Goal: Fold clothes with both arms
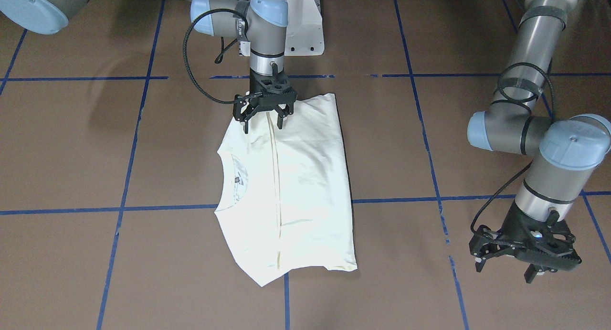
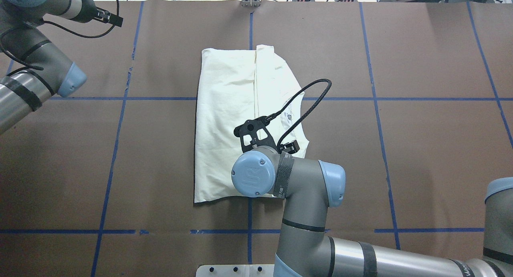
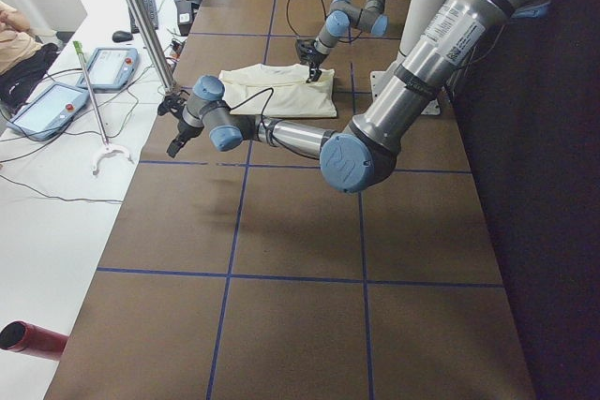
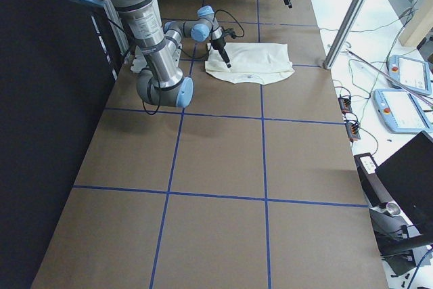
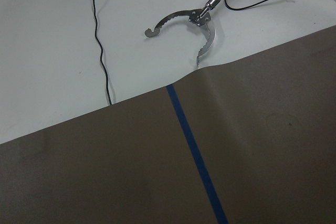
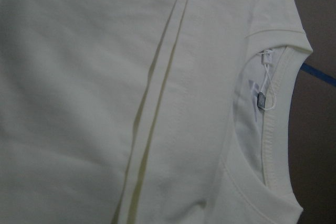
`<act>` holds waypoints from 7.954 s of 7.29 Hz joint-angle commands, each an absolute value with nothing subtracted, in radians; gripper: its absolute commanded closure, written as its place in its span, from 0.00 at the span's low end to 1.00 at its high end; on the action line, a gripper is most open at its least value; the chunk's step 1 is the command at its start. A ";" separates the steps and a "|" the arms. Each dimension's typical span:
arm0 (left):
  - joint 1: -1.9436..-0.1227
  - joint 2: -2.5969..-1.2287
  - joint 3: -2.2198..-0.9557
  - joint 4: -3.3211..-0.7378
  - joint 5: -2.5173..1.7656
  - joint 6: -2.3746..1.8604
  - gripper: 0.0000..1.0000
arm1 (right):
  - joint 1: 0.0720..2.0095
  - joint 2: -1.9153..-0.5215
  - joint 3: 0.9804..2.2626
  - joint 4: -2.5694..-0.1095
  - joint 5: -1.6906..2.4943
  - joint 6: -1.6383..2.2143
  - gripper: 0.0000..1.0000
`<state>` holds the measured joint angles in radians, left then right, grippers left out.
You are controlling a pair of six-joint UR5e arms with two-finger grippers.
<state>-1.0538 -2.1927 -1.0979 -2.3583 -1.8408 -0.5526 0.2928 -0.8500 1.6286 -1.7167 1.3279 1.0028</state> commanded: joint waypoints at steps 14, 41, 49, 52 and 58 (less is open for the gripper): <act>-1.049 -2.195 -1.111 -2.358 -1.841 -0.557 0.00 | 0.350 -1.136 1.863 -1.796 1.345 0.871 0.00; -1.034 -2.194 -1.115 -2.358 -1.841 -0.563 0.00 | 0.578 -0.979 1.539 -1.242 1.575 0.963 0.00; -1.022 -2.169 -1.117 -2.384 -1.841 -0.566 0.00 | 0.635 -0.637 1.144 -1.405 1.577 0.825 0.00; -1.020 -2.168 -1.117 -2.384 -1.841 -0.577 0.00 | 0.618 -0.640 1.112 -1.408 1.553 0.816 0.00; -1.017 -2.169 -1.120 -2.384 -1.842 -0.577 0.00 | 0.738 -0.707 1.109 -1.467 1.523 0.619 0.00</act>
<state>-1.0176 -2.1684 -1.1182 -2.3838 -1.8412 -0.5768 0.6985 -0.6716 1.1090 -1.4678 1.5227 0.6676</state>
